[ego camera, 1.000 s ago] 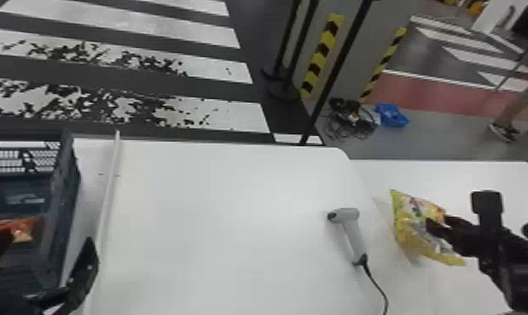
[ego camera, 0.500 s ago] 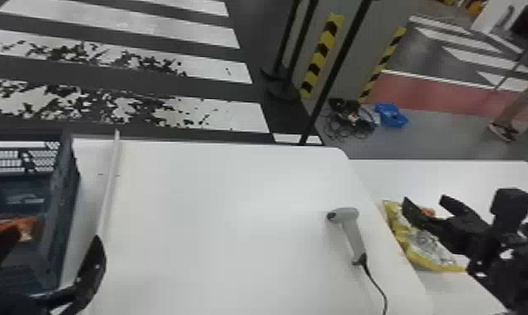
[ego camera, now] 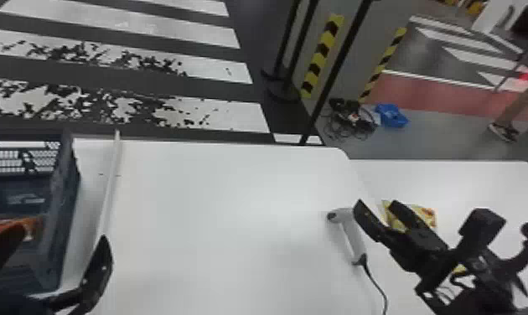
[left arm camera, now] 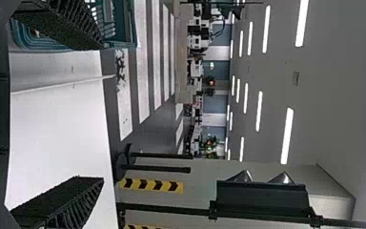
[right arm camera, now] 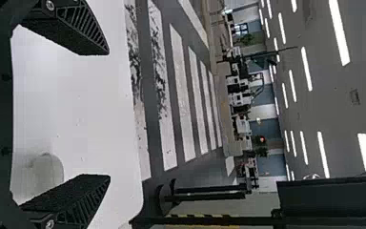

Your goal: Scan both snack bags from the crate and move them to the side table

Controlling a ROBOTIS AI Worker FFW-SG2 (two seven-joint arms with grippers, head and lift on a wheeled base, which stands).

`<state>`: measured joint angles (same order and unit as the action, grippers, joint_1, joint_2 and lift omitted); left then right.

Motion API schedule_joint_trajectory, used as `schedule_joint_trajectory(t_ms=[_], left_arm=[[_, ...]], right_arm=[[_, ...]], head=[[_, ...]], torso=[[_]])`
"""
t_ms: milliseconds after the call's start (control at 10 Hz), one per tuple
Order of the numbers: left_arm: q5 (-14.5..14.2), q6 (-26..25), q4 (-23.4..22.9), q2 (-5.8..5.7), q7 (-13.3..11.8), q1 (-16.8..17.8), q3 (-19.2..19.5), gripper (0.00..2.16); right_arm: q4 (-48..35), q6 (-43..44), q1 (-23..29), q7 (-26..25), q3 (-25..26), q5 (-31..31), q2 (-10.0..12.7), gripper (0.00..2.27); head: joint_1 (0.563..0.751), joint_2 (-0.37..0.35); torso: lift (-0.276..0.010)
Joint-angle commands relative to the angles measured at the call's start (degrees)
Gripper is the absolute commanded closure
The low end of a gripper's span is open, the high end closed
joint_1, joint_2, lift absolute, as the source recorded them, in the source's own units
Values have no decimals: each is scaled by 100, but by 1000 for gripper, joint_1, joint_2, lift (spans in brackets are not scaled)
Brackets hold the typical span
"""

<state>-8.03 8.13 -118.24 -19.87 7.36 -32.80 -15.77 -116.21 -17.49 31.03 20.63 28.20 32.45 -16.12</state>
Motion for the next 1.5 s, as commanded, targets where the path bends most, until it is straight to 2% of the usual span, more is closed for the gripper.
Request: schedule_joint_trajectory(t_ms=[0,200,300,400,500,600,700,900,1000,1100,1200,1400], left_arm=[[12,0,-164,-44,3,-113,91,-2],[21,17,-445,-61,-41,-377,460,-2],[-102,-35,-691,-96,-77,-561,786,-2],[-559,-387,-1052,-88,-305,-772,1251,16],[-972,-1899,-1667,-88,-613,-957,1814,66],[-1121,-2883,-2159,-131,-727,-1220,2306,66],[-1192,-3147,-2370,-140,-911,-1510,2754,66],[-1570,-3340,-2502,-26,-1272,-1792,3493,66],[-1781,-3410,-2546,44,-1333,-1801,3686,66],[-1825,-3920,-2572,97,-1237,-1554,3712,66],[-1983,-4606,-2563,167,-1202,-1159,3791,66],[-2246,-5344,-2458,405,-1131,-473,3800,66]], right_arm=[[-226,171,158,12,-306,-37,311,76],[-226,575,377,47,-570,-63,372,113],[-218,839,474,73,-684,-89,372,113],[-191,944,518,99,-772,-125,372,113],[-174,1085,571,126,-895,-186,372,113],[-121,1226,571,161,-974,-230,372,113],[11,1437,571,240,-1054,-221,372,113],[318,1894,544,337,-1212,-221,328,113],[415,1999,527,390,-1256,-221,320,113],[485,2069,536,451,-1264,-213,320,113],[538,2228,579,513,-1264,-204,320,113],[538,2280,641,565,-1264,-213,267,113]], head=[[695,-350],[695,-327],[695,-310],[695,-276],[695,-238],[695,-197],[695,-156],[695,-98],[695,-66],[695,-35],[695,-16],[695,-2]], torso=[[-95],[-95],[-95],[-95],[-95],[-95],[-95],[-95],[-95],[-95],[-95],[-95]])
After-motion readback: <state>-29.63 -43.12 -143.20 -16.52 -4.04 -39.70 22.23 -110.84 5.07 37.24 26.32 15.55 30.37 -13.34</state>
